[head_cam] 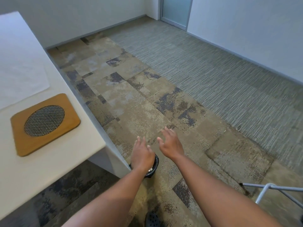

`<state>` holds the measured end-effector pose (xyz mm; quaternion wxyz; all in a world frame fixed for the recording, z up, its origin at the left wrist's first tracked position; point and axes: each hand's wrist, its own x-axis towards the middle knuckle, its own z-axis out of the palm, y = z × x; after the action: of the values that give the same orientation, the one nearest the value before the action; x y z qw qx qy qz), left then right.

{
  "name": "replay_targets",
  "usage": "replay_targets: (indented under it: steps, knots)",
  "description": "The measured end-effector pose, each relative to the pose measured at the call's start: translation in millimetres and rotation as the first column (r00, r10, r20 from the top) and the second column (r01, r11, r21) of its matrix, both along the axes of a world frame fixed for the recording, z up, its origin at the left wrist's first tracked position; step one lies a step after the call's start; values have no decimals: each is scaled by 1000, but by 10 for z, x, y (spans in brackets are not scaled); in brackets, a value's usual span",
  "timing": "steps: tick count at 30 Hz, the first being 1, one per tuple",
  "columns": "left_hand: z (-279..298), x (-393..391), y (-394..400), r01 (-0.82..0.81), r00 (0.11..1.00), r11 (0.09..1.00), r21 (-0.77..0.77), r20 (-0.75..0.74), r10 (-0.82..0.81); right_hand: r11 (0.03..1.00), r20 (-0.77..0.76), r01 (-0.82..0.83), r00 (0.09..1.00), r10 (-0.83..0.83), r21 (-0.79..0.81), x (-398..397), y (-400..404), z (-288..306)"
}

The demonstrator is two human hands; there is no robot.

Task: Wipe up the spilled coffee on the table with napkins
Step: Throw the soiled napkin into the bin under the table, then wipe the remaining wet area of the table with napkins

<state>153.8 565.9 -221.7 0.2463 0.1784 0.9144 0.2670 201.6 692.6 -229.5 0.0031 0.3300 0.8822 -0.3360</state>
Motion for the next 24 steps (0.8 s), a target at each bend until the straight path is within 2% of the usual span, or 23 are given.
replay_targets:
  steps: [5, 12, 24]
  knots:
    - [339, 42, 52, 60, 993, 998, -28, -103, -62, 983, -7, -24, 1000, 26, 181, 40, 85, 291]
    - [804, -62, 148, 76, 970, 997, -2, -232, -75, 951, -25, -40, 998, 51, 308, -41, 141, 764]
    - [1572, -588, 67, 117, 933, 974, 193, -358, -41, 868, -140, -16, 985, 98, 496, -424, 46, 1616]
